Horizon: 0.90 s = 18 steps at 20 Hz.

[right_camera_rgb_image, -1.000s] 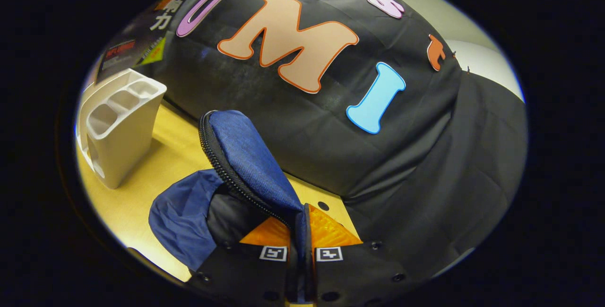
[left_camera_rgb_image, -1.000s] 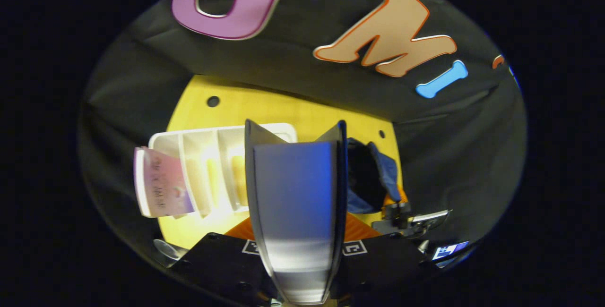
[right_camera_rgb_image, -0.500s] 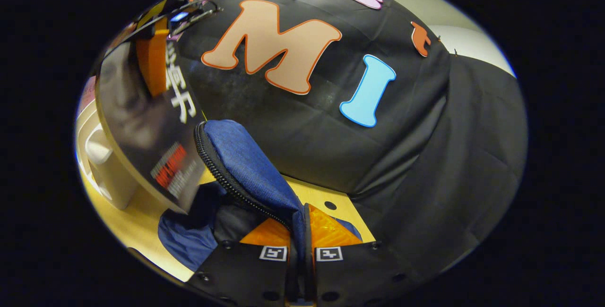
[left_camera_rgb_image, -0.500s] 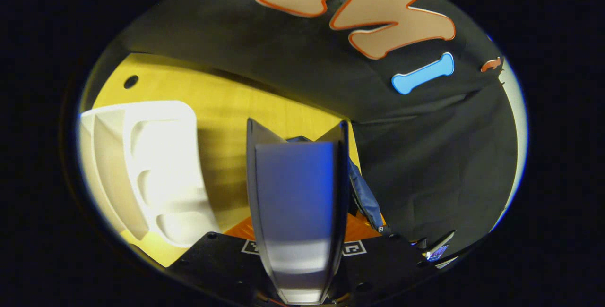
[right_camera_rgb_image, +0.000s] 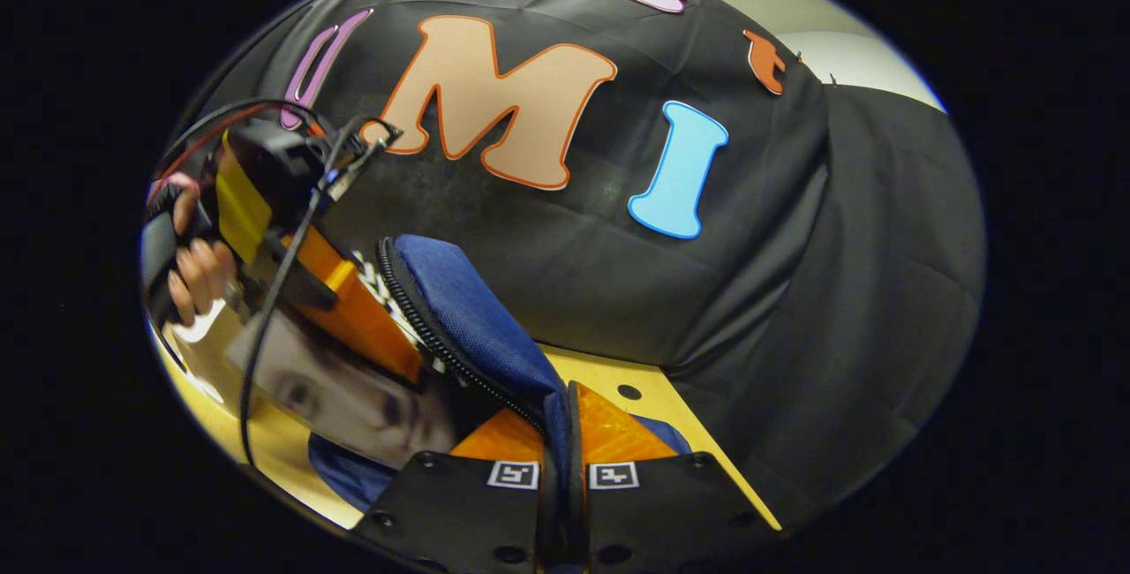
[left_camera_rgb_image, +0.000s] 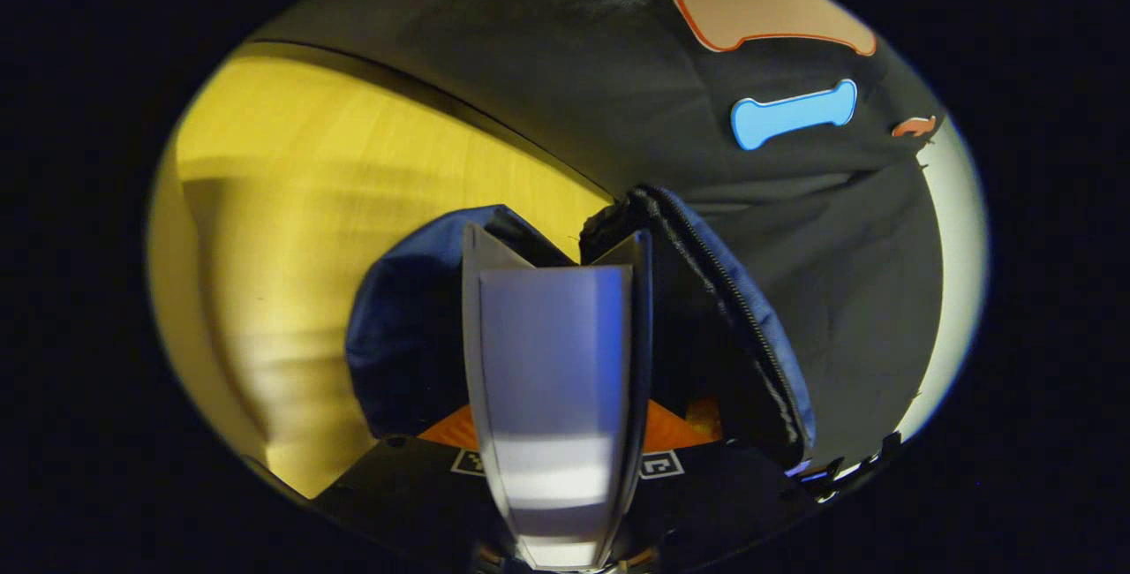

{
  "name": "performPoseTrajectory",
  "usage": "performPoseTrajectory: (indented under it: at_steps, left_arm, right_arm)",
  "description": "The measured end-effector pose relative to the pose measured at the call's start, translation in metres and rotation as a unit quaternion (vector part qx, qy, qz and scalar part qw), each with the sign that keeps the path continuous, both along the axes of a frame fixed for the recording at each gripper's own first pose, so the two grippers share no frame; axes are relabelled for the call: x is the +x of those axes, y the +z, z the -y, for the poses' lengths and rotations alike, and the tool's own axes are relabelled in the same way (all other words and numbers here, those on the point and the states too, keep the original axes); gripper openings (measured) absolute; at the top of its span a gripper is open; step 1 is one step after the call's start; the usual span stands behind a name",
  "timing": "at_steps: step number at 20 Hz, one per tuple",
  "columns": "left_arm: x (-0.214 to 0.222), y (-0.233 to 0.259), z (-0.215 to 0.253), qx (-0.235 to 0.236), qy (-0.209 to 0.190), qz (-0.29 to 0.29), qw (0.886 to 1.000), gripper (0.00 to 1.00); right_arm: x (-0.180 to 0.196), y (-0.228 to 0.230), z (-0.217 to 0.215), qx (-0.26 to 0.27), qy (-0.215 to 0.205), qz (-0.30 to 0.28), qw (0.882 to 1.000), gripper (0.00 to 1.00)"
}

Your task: Open the schoolbag, grab two books from the bookshelf and put them into the schoolbag.

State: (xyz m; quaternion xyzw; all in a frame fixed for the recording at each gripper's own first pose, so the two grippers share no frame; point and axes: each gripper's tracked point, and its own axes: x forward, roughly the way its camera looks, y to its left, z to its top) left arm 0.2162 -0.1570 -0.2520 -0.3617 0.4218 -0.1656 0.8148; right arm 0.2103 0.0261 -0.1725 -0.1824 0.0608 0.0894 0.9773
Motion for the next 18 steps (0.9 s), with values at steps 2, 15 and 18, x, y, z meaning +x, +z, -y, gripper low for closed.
performPoseTrajectory:
  at_steps: [2, 15, 18]
  left_arm:
    - [0.009, -0.015, 0.014, -0.015, -0.007, -0.004, 1.000, 0.40]
    - [0.045, -0.076, 0.030, -0.022, 0.002, -0.004, 1.000, 0.56]
    - [0.036, -0.064, 0.009, -0.003, 0.021, 0.008, 1.000, 0.83]
  right_arm:
    - [0.001, 0.000, -0.004, 0.003, 0.009, 0.004, 1.000, 0.06]
    - [0.010, -0.002, -0.009, 0.026, 0.017, 0.005, 1.000, 0.07]
    - [0.009, -0.004, -0.009, 0.023, 0.019, 0.002, 1.000, 0.07]
